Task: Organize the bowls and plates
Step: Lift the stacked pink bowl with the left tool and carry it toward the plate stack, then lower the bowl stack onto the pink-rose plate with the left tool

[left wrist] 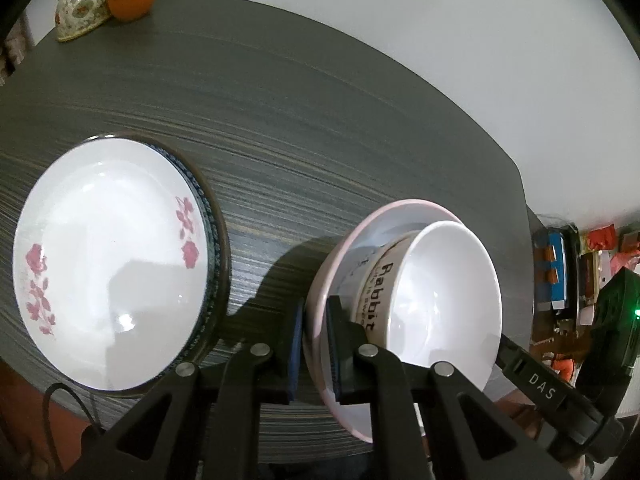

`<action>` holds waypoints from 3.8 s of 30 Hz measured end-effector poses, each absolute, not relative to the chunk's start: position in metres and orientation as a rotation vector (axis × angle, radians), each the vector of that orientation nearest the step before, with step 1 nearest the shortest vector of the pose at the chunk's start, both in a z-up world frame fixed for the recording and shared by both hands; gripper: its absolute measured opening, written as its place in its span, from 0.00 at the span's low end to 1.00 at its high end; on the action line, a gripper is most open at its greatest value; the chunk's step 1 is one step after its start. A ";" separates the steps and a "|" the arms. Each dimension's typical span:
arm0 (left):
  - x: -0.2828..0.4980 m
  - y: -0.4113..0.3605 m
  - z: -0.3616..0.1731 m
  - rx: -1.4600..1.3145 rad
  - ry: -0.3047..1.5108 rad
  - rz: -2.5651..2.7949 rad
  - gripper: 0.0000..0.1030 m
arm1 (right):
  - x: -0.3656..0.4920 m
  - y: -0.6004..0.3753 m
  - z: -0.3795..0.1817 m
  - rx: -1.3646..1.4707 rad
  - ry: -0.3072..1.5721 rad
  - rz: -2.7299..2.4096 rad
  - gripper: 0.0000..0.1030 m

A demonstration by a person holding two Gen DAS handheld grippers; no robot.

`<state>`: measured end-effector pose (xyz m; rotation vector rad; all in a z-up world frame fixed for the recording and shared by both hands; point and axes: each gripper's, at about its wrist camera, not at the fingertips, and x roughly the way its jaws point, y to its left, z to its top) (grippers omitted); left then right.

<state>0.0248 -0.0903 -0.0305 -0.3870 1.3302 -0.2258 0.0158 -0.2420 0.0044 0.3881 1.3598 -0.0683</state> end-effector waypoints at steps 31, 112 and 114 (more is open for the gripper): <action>0.018 0.001 0.022 -0.445 1.239 -0.068 0.09 | 0.046 -0.164 0.054 0.291 1.316 0.098 0.09; -0.015 0.106 0.021 -0.474 1.160 0.158 0.36 | 0.044 -0.066 0.025 0.179 1.381 0.194 0.52; -0.020 0.107 0.023 -0.463 1.152 0.175 0.42 | 0.040 -0.070 0.028 0.175 1.371 0.196 0.58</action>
